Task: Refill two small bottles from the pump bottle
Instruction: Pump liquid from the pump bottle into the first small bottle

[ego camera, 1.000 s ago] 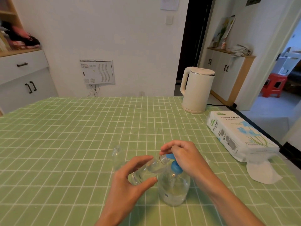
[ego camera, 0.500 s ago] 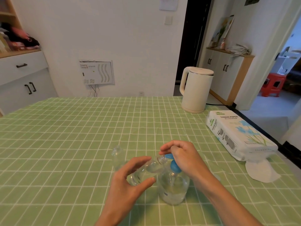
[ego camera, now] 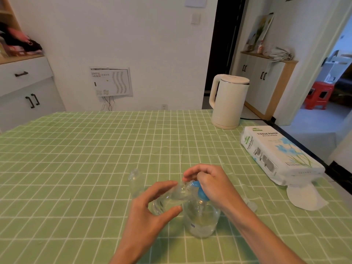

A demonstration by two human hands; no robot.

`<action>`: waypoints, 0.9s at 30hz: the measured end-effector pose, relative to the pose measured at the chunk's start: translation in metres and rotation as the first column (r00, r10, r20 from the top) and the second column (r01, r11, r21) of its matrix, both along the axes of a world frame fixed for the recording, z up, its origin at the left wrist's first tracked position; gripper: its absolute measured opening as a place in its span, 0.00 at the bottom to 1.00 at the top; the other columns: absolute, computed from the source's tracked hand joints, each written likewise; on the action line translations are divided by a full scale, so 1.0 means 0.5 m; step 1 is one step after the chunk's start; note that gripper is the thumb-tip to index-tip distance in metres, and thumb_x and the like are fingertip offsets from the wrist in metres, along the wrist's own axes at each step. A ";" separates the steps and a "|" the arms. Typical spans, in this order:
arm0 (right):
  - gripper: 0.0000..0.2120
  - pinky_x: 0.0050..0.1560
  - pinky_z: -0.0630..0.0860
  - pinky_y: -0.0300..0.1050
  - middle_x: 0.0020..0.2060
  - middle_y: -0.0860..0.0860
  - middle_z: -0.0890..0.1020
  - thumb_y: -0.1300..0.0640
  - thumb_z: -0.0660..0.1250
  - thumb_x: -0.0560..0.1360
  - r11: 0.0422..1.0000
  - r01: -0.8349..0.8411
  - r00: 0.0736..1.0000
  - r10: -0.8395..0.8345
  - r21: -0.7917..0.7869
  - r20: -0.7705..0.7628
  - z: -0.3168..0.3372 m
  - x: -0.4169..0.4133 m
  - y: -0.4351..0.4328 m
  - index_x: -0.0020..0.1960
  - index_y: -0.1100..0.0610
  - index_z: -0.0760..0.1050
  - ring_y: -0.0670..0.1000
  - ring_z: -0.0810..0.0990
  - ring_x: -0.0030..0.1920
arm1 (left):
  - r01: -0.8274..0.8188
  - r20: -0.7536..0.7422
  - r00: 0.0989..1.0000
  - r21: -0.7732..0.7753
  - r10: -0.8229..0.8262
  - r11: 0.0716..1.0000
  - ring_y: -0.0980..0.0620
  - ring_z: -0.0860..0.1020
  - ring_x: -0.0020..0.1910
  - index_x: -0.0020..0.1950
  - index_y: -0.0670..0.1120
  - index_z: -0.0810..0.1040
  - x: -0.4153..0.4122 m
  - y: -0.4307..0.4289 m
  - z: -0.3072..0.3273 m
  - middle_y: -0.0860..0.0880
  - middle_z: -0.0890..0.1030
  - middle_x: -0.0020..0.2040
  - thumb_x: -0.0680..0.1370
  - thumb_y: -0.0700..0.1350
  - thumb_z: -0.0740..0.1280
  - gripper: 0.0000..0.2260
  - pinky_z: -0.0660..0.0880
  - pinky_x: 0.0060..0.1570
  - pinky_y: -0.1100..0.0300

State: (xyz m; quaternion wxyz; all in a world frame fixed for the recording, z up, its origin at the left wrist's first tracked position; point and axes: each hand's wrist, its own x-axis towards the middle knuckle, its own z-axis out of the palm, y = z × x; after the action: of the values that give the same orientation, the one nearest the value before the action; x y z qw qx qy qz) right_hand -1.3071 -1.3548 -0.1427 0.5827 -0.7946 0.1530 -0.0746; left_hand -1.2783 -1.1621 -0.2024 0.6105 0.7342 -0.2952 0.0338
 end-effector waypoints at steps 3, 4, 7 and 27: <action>0.21 0.46 0.77 0.28 0.41 0.48 0.90 0.70 0.57 0.80 1.000 0.003 1.000 -0.003 -0.007 0.009 0.000 0.000 -0.001 0.46 0.54 0.86 0.39 0.87 0.45 | -0.003 -0.004 1.000 0.000 0.003 1.000 0.57 0.84 0.61 0.60 0.62 0.84 -0.002 0.000 -0.002 0.58 0.87 0.58 0.68 0.43 0.83 0.24 0.76 0.63 0.67; 0.21 0.45 0.77 0.27 0.41 0.48 0.90 0.70 0.57 0.80 1.000 0.007 1.000 -0.007 -0.008 0.013 0.002 -0.001 -0.002 0.47 0.54 0.86 0.39 0.87 0.46 | -0.004 -0.001 1.000 0.002 0.004 1.000 0.57 0.84 0.60 0.60 0.62 0.84 -0.003 -0.001 -0.001 0.58 0.87 0.58 0.68 0.43 0.83 0.24 0.76 0.62 0.67; 0.20 0.43 0.76 0.25 0.43 0.49 0.90 0.69 0.57 0.80 1.000 0.021 0.999 -0.021 -0.008 0.028 0.010 -0.001 -0.004 0.47 0.54 0.86 0.38 0.86 0.45 | -0.002 -0.009 1.000 -0.001 0.002 1.000 0.56 0.84 0.61 0.60 0.62 0.83 -0.005 0.001 0.002 0.58 0.87 0.58 0.68 0.43 0.84 0.25 0.76 0.63 0.66; 0.22 0.51 0.78 0.35 0.41 0.49 0.90 0.70 0.57 0.80 1.000 0.010 1.000 -0.010 -0.004 0.006 0.002 0.001 0.002 0.44 0.54 0.86 0.42 0.88 0.47 | 0.037 0.012 0.999 -0.009 -0.037 0.999 0.60 0.83 0.64 0.63 0.62 0.83 0.000 0.001 -0.012 0.60 0.86 0.61 0.70 0.45 0.81 0.24 0.74 0.64 0.71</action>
State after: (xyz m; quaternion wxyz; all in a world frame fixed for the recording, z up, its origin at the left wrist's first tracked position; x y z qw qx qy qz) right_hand -1.3064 -1.3540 -0.1418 0.5811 -0.7949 0.1551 -0.0802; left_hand -1.2785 -1.1616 -0.2086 0.6125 0.7257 -0.3122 0.0279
